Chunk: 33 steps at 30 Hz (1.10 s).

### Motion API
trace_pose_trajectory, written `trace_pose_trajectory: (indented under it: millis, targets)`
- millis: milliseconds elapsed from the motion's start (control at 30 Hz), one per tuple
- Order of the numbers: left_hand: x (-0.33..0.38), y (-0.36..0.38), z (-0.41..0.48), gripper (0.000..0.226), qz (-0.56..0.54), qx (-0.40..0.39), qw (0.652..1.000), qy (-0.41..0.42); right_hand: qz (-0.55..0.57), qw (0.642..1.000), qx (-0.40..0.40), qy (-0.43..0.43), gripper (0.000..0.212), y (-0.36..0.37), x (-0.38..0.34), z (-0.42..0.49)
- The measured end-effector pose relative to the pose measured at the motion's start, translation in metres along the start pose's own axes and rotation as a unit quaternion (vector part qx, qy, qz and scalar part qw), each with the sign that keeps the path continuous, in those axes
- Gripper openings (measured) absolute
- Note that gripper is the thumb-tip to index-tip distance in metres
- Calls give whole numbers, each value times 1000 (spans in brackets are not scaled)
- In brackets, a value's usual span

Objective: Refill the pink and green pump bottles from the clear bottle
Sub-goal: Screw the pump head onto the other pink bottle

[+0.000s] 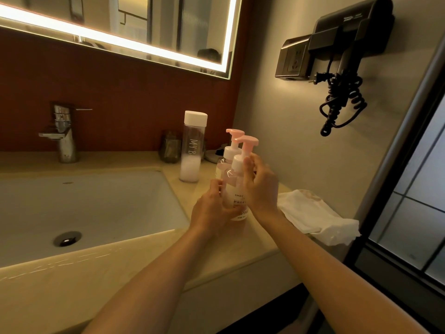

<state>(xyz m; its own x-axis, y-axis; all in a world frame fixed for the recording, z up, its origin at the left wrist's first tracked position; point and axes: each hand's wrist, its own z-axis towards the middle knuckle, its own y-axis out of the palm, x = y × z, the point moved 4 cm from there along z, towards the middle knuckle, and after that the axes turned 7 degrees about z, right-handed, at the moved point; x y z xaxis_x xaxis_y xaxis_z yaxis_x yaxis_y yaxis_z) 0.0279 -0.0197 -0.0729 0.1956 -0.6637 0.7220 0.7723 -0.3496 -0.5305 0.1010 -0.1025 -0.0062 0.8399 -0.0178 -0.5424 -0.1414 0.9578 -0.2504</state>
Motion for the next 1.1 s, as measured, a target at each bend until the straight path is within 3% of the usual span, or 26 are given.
trace_pose_trajectory:
  millis: [167,333,500,567,667,800,1100]
  targets:
    - [0,1,0,72,-10,2,1000,-7,16,994,-38,100,44,8,7,15]
    - [-1,0,0,72,1,6,1000,-2,65,990,-99,81,50,20,7,6]
    - [-2,0,0,71,-1,9,1000,-2,1,1000,6,12,35,2,1,-5]
    - [-2,0,0,69,-7,10,1000,-3,-20,999,16,30,35,-1,0,2]
    - [-1,0,0,70,-9,7,1000,-1,34,992,-45,111,40,7,4,13]
    - [0,-1,0,70,-10,5,1000,1,84,983,-122,111,42,17,3,9]
    - [-1,0,-1,72,-11,7,1000,0,-65,997,-17,28,53,9,-5,-1]
